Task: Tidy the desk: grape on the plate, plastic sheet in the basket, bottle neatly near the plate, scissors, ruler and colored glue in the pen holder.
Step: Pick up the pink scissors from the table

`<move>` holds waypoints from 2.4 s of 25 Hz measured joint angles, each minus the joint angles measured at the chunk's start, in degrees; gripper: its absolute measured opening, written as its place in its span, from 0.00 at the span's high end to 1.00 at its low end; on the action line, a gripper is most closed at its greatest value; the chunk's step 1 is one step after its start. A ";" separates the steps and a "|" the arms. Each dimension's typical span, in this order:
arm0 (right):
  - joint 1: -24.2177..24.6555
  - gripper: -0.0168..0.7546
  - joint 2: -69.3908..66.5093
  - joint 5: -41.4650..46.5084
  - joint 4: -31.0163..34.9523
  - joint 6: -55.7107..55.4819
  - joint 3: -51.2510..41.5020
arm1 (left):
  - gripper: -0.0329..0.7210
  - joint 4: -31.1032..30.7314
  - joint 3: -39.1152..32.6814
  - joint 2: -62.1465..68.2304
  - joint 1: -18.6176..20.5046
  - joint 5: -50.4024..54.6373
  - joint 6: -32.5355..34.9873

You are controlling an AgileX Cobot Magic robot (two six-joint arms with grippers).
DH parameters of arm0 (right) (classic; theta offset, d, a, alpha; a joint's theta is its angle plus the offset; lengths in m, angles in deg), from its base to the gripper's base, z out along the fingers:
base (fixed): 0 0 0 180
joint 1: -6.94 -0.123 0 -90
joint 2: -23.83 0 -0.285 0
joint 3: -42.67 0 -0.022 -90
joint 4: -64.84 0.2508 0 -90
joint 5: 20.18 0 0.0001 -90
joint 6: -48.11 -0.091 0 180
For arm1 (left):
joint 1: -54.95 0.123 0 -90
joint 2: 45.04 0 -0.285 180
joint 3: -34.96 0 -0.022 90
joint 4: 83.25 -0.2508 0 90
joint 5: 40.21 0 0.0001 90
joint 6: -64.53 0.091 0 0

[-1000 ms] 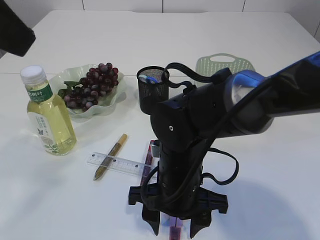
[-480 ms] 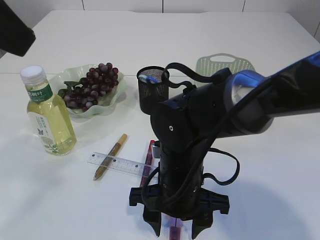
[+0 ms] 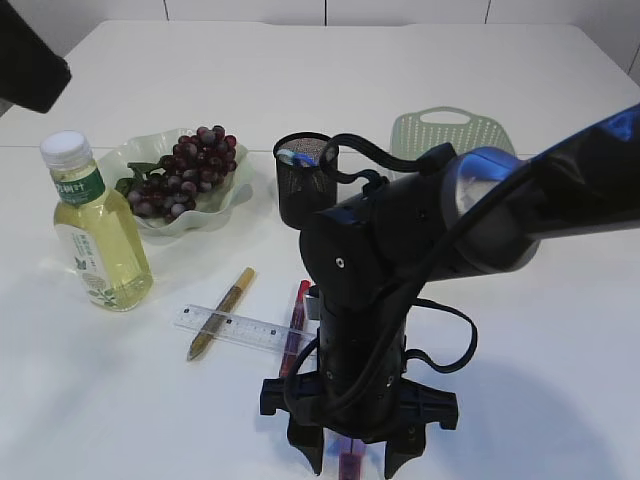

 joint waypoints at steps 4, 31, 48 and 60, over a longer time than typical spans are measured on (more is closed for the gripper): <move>0.00 0.30 0.00 -0.32 0.00 -0.09 0.00 | 0.64 0.00 0.00 0.00 0.00 0.00 0.00; 0.00 0.30 0.00 -1.11 -1.29 -0.21 0.00 | 0.64 0.00 0.00 0.00 0.00 0.00 0.10; 0.00 0.33 -1.11 -0.77 -1.64 -0.69 0.00 | 0.64 0.00 0.00 0.00 0.00 0.00 0.10; 0.00 0.33 -1.11 -0.77 -1.72 -0.69 0.00 | 0.64 0.00 0.00 0.00 0.00 0.00 0.10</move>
